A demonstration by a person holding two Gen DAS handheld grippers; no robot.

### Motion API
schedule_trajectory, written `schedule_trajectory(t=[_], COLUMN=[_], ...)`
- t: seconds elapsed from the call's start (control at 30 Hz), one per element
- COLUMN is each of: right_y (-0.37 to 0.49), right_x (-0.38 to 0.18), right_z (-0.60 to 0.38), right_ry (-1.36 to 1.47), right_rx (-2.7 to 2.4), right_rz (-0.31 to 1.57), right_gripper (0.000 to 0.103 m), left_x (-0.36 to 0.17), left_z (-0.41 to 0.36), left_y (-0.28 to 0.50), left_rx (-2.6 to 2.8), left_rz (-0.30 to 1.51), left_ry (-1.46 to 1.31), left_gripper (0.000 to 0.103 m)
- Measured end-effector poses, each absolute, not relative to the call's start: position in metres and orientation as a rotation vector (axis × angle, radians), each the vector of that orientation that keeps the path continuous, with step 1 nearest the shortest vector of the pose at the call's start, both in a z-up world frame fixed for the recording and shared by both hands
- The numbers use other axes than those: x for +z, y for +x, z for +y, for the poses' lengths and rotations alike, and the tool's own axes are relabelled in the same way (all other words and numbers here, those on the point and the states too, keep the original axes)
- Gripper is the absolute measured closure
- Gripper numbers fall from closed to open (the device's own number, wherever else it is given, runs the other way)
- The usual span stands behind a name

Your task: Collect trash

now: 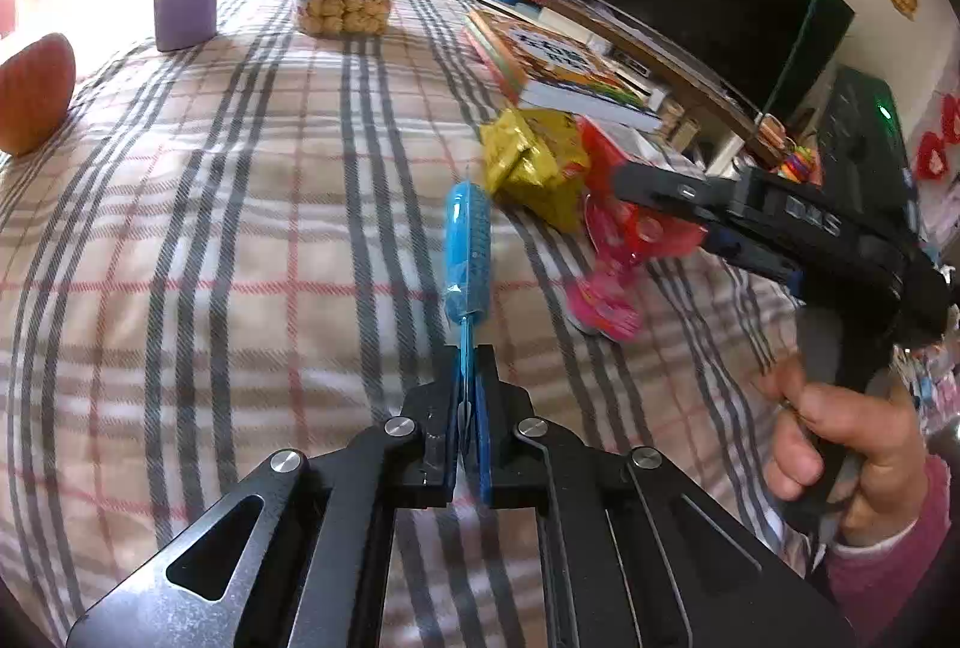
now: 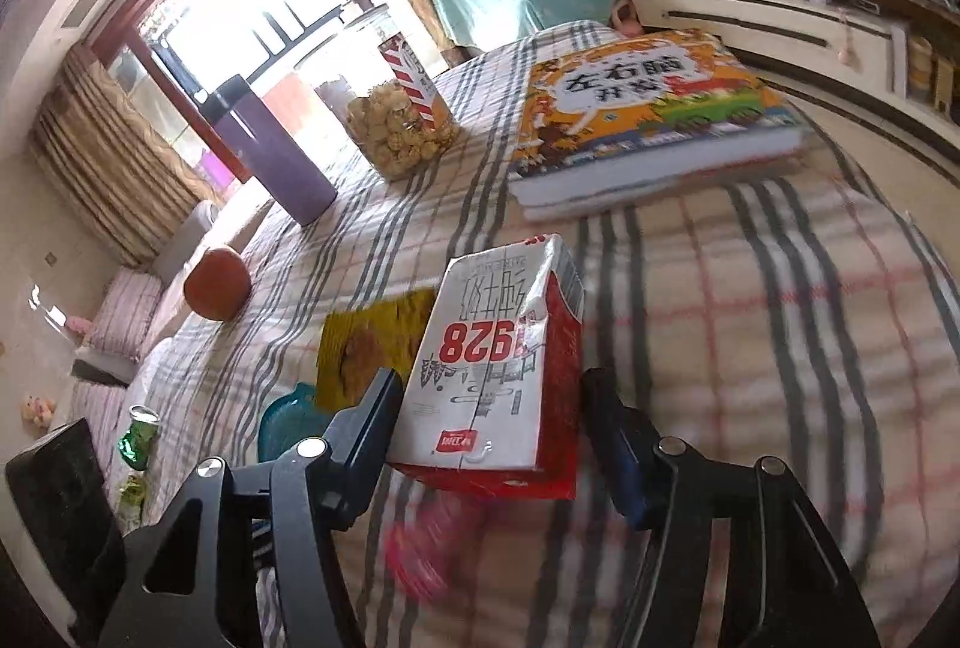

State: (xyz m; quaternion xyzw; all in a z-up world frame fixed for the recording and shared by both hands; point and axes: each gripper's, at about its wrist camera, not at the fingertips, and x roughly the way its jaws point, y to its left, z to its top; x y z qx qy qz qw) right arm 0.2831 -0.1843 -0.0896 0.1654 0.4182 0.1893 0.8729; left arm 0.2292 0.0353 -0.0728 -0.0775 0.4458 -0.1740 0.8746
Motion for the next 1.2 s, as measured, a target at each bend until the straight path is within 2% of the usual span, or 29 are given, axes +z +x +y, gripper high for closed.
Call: schedule_trajectory(t=[0.33, 0.43, 0.5, 0.57, 0.77, 0.9, 0.93, 0.97, 1.0, 1.03, 1.07, 1.2], right_y=[0.209, 0.199, 0.196, 0.195, 0.204, 0.216, 0.219, 0.222, 0.223, 0.222, 0.22, 0.208], right_x=[-0.089, -0.095, -0.094, -0.09, -0.086, -0.089, -0.091, -0.094, -0.097, -0.098, -0.098, -0.094], right_z=[-0.229, -0.235, -0.238, -0.237, -0.226, -0.211, -0.208, -0.204, -0.203, -0.204, -0.205, -0.214], right_ry=[0.316, 0.31, 0.305, 0.283, 0.219, 0.143, 0.122, 0.097, 0.091, 0.088, 0.089, 0.119], right_rx=[0.313, 0.287, 0.274, 0.258, 0.271, 0.275, 0.273, 0.271, 0.269, 0.262, 0.258, 0.272], right_rz=[0.882, 0.898, 0.891, 0.873, 0.842, 0.847, 0.851, 0.861, 0.868, 0.871, 0.868, 0.852], right_gripper=[0.043, 0.04, 0.035, 0.023, 0.022, 0.022, 0.023, 0.027, 0.034, 0.05, 0.054, 0.054], left_x=[-0.073, -0.075, -0.074, -0.072, -0.071, -0.075, -0.076, -0.075, -0.076, -0.076, -0.075, -0.072], left_z=[0.022, 0.023, 0.023, 0.023, 0.02, 0.016, 0.015, 0.014, 0.013, 0.012, 0.012, 0.009], left_y=[0.193, 0.191, 0.191, 0.19, 0.195, 0.203, 0.205, 0.206, 0.207, 0.207, 0.207, 0.201], left_rx=[-0.406, -0.376, -0.348, -0.324, -0.25, -0.211, -0.206, -0.204, -0.205, -0.205, -0.204, -0.209], left_rz=[0.946, 0.949, 0.948, 0.937, 0.913, 0.89, 0.887, 0.884, 0.885, 0.883, 0.881, 0.874], left_ry=[-0.158, -0.165, -0.163, -0.154, -0.116, -0.082, -0.075, -0.065, -0.059, -0.055, -0.051, -0.051], left_gripper=[0.099, 0.098, 0.092, 0.086, 0.059, 0.058, 0.058, 0.065, 0.067, 0.067, 0.067, 0.067])
